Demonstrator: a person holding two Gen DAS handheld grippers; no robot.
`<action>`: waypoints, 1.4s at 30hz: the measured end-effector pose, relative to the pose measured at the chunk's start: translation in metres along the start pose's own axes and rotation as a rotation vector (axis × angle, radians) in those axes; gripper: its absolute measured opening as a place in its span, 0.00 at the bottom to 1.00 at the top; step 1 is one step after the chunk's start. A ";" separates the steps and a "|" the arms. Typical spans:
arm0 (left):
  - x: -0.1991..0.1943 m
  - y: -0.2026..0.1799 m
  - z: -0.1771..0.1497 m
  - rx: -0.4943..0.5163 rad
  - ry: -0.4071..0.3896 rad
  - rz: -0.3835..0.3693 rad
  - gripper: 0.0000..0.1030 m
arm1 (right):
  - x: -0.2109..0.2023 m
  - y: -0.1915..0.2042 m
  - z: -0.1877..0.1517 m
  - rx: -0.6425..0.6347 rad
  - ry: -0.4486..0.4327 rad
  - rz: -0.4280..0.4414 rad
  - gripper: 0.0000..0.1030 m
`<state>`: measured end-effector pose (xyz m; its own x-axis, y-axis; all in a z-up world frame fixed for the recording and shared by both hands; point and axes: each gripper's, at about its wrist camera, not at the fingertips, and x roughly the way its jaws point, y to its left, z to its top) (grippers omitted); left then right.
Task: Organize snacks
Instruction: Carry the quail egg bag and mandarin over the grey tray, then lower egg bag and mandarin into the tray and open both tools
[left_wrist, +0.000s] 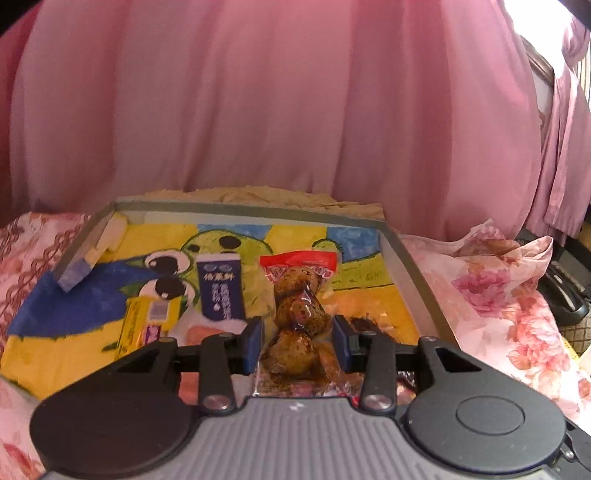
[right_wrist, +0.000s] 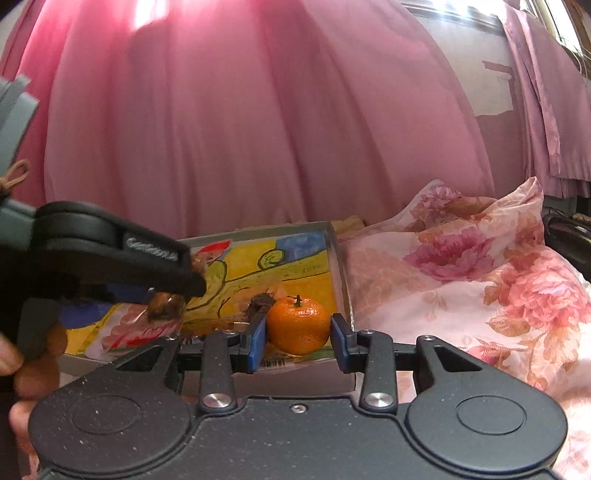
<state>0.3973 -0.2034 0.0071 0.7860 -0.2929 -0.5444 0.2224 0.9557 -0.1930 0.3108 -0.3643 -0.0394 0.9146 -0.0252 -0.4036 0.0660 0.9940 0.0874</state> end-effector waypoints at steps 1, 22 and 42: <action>0.003 -0.001 0.001 0.003 0.003 0.002 0.42 | 0.001 0.000 0.000 -0.005 0.000 -0.003 0.38; -0.027 0.017 0.009 -0.070 -0.050 0.068 0.98 | -0.022 0.012 0.005 -0.062 -0.055 -0.020 0.84; -0.193 0.070 -0.020 -0.139 -0.231 0.051 0.99 | -0.186 0.046 -0.011 -0.070 -0.291 -0.041 0.99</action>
<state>0.2497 -0.0810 0.0822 0.9083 -0.2147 -0.3591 0.1106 0.9510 -0.2887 0.1395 -0.3130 0.0292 0.9883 -0.0847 -0.1266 0.0865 0.9962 0.0090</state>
